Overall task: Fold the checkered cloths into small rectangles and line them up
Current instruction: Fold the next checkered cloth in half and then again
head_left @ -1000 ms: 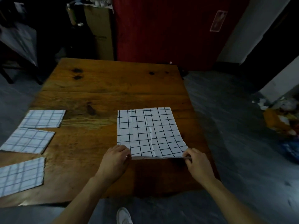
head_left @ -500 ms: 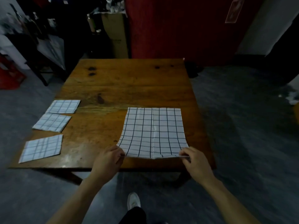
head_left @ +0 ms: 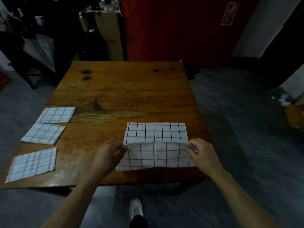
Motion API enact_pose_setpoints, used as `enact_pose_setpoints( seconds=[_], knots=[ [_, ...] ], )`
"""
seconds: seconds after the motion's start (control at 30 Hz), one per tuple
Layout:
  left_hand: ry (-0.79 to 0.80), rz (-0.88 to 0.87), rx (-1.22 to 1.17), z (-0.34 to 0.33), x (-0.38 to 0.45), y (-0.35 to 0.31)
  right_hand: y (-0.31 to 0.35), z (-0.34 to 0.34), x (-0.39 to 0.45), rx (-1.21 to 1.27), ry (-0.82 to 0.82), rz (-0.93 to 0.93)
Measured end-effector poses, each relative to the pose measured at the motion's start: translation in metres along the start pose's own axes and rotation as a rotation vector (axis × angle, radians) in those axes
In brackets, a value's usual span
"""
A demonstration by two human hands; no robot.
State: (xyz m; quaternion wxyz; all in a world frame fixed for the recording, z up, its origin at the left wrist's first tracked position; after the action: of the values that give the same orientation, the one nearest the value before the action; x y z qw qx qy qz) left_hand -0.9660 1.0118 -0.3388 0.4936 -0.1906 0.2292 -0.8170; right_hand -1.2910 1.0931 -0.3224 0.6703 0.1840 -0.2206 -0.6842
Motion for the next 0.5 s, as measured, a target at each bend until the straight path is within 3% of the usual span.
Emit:
enact_pose_setpoints(
  seconds=[0.23, 0.5],
  knots=[
    [-0.115, 0.042, -0.041, 0.025, 0.080, 0.027, 0.008, 0.005, 0.069, -0.088, -0.066, -0.111],
    [0.032, 0.065, -0.086, 0.005, 0.130, 0.047, -0.007, -0.009, 0.102, -0.106, -0.044, -0.223]
  ],
)
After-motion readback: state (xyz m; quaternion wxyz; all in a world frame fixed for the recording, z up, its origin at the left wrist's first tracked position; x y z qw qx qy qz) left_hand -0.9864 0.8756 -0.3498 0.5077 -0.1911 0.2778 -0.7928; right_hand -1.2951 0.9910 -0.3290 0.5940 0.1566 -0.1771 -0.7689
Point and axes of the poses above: each hand's wrist, its own x-axis towards the middle knuckle, its own z-axis out of the back of the hand, y = z × x, the point moved 7 cm from there along x, towards the middle knuckle, and after that the axes turned 4 degrees about y, right-handed, at the moved point
